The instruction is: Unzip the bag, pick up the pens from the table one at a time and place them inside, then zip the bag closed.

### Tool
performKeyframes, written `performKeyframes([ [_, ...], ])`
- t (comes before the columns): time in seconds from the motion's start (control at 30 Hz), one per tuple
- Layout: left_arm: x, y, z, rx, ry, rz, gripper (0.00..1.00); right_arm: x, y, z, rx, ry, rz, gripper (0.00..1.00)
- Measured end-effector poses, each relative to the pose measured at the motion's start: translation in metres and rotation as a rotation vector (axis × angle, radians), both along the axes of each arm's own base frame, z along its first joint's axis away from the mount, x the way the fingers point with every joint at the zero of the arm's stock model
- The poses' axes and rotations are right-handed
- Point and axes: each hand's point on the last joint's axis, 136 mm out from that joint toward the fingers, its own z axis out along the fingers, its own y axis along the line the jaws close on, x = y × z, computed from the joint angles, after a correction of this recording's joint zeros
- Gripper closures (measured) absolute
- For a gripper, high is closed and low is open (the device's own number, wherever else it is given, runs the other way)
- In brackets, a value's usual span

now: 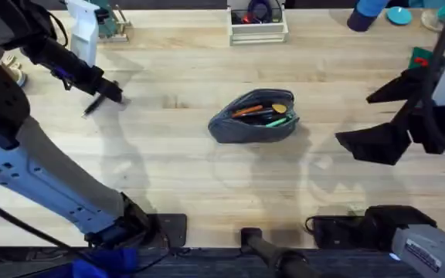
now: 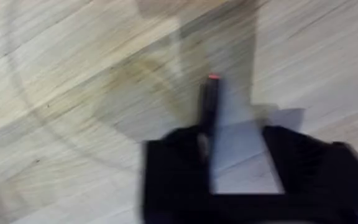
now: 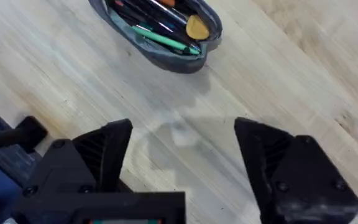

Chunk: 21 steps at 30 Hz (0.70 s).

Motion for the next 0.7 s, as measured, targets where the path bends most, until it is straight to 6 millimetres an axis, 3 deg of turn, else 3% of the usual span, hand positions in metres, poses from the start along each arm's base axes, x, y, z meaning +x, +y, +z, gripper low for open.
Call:
performKeyframes([
  [0.1, 0.0, -0.009, 0.001, -0.042, -0.001, -0.005, 0.884, 0.0, 0.0, 0.0, 0.0, 0.0, 0.0, 0.004],
  [0.13, 0.001, -0.01, 0.001, -0.043, -0.004, -0.008, 0.934, 0.0, 0.0, 0.0, 0.0, 0.0, 0.0, 0.004],
  [0.7, 0.003, -0.011, 0.001, -0.052, -0.007, 0.023, 0.959, 0.0, 0.0, 0.0, 0.0, 0.0, 0.0, 0.004],
])
